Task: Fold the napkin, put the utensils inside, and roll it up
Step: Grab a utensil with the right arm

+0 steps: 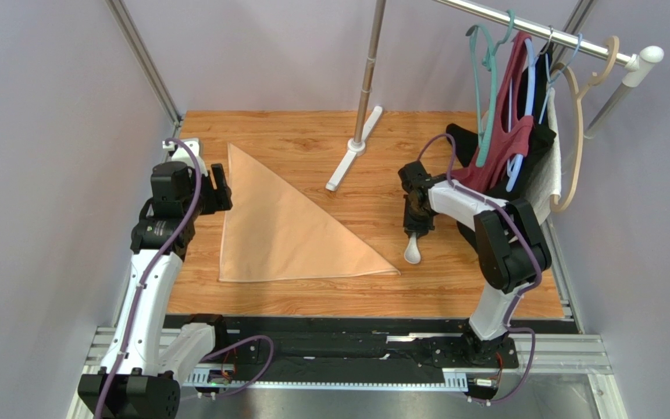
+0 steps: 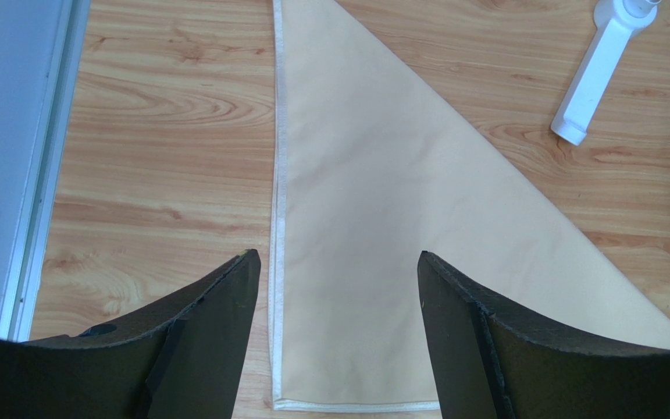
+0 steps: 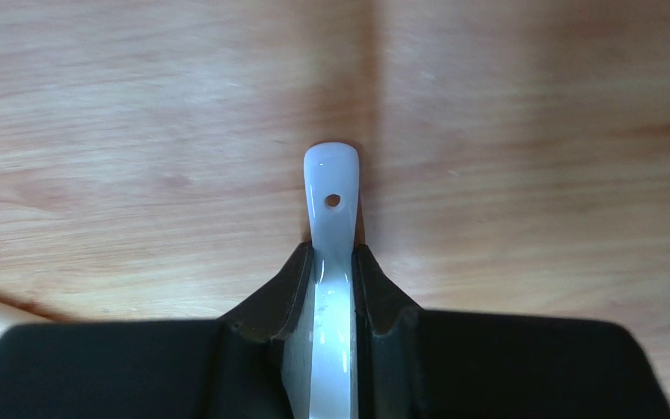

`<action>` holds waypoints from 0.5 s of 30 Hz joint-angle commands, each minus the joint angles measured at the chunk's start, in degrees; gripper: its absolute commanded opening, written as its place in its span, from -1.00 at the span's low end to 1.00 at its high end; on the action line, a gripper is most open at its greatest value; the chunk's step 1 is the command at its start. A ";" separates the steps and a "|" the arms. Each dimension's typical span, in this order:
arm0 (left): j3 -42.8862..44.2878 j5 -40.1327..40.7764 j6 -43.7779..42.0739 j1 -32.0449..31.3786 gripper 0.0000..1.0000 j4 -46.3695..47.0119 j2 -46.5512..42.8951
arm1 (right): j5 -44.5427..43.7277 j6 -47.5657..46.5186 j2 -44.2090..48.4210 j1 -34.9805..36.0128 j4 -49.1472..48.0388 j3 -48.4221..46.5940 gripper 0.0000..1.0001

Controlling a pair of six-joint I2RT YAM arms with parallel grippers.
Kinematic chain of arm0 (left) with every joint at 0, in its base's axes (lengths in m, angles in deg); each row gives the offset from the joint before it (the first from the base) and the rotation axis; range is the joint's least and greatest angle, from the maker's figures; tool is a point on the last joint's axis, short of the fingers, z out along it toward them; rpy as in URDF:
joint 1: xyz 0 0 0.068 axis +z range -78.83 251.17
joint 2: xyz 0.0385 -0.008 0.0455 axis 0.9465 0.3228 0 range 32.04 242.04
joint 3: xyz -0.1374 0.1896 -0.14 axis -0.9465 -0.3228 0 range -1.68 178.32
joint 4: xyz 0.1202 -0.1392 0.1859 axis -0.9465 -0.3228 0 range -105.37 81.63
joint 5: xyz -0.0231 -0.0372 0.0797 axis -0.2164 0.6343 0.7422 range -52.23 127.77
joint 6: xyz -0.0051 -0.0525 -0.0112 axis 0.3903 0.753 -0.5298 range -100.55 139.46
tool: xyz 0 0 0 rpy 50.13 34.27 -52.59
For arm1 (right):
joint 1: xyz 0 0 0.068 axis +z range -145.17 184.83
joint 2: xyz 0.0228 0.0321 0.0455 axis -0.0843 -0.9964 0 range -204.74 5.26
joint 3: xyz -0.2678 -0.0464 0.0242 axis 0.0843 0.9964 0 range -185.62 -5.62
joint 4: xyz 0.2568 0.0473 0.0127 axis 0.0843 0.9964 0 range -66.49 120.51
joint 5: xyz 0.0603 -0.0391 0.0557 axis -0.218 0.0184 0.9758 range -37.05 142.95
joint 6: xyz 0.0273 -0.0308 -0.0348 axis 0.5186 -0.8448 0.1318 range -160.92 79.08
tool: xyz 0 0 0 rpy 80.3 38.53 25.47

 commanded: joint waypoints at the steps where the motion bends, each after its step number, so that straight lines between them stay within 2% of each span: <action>1: 0.11 -0.49 -1.08 -0.21 0.51 1.28 0.00 | 1.21 -5.46 -4.39 5.38 -6.98 -4.69 -0.94; 3: 0.11 -0.49 -1.08 -0.21 0.51 1.20 0.09 | 0.68 -7.48 -6.15 7.32 -7.33 -6.36 -1.00; 8: 0.11 -0.49 -1.17 -0.21 0.51 1.20 0.36 | -2.58 -13.01 -9.14 11.72 -7.33 -12.94 -1.00; 15: 0.02 -0.49 -1.34 -0.21 0.51 1.20 0.27 | -0.91 -26.01 -6.25 15.32 -8.65 -19.19 -1.00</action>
